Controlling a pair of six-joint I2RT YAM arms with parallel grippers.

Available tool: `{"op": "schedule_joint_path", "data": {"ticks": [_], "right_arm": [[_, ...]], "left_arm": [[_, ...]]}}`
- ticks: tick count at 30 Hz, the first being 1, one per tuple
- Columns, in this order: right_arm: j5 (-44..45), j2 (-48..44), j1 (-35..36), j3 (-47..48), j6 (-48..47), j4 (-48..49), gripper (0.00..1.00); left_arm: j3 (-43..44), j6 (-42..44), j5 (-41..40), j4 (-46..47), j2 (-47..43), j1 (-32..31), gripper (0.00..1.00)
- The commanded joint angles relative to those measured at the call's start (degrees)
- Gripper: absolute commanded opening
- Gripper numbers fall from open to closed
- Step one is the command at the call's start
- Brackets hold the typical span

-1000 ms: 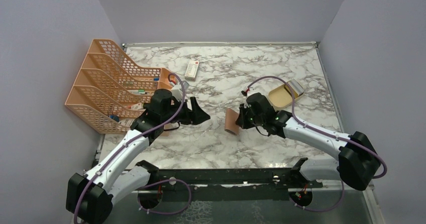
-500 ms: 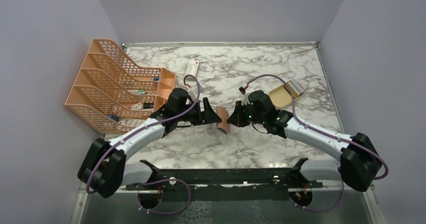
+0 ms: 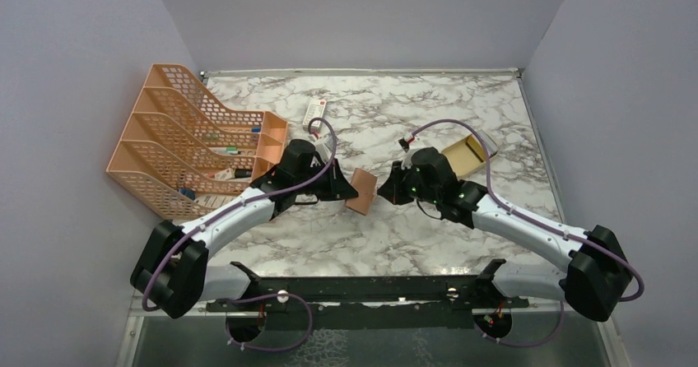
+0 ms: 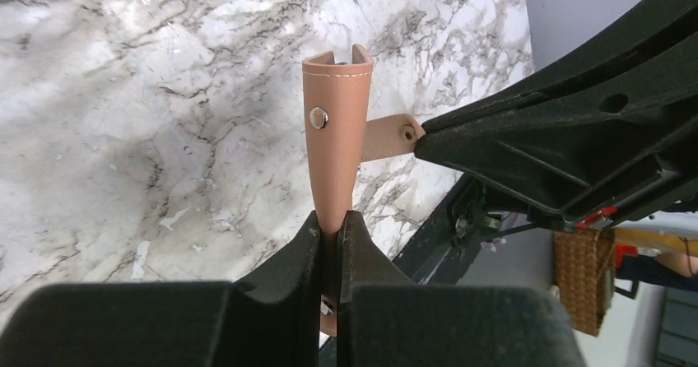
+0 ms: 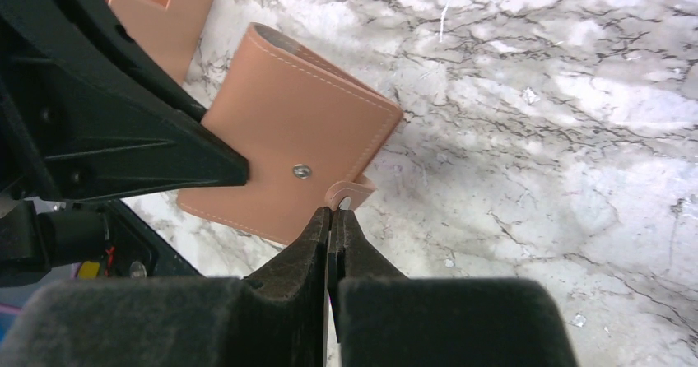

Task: Put the credit cards into the card holder
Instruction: Open the card holder at the center of the board.

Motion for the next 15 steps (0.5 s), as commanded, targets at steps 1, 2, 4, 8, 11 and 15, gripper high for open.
{"op": "schedule_joint_path", "data": {"ticks": [1, 2, 4, 8, 11, 15], "right_arm": [[5.8, -2.6, 0.2, -1.8, -1.3, -0.5, 0.01], [5.6, -2.5, 0.2, -2.1, -1.6, -0.4, 0.01], [4.4, -2.1, 0.2, -2.5, -2.0, 0.0, 0.01], [0.9, -3.0, 0.2, -3.9, -2.2, 2.5, 0.01], [-0.2, -3.5, 0.2, -5.7, -1.4, 5.1, 0.01], [-1.5, -2.5, 0.2, -6.0, -0.8, 4.8, 0.01]], "left_arm": [[-0.3, 3.3, -5.3, -3.5, -3.2, -0.1, 0.00], [-0.4, 3.5, -5.9, -3.7, -3.1, -0.1, 0.00], [-0.5, 3.5, -6.7, -4.0, -2.3, -0.1, 0.03], [0.2, 5.3, -8.7, -6.3, -0.8, -0.1, 0.43], [1.5, 7.2, -11.5, -9.9, 0.3, -0.1, 0.54], [2.3, 6.8, -10.9, -11.3, 0.5, -0.3, 0.64]]}}
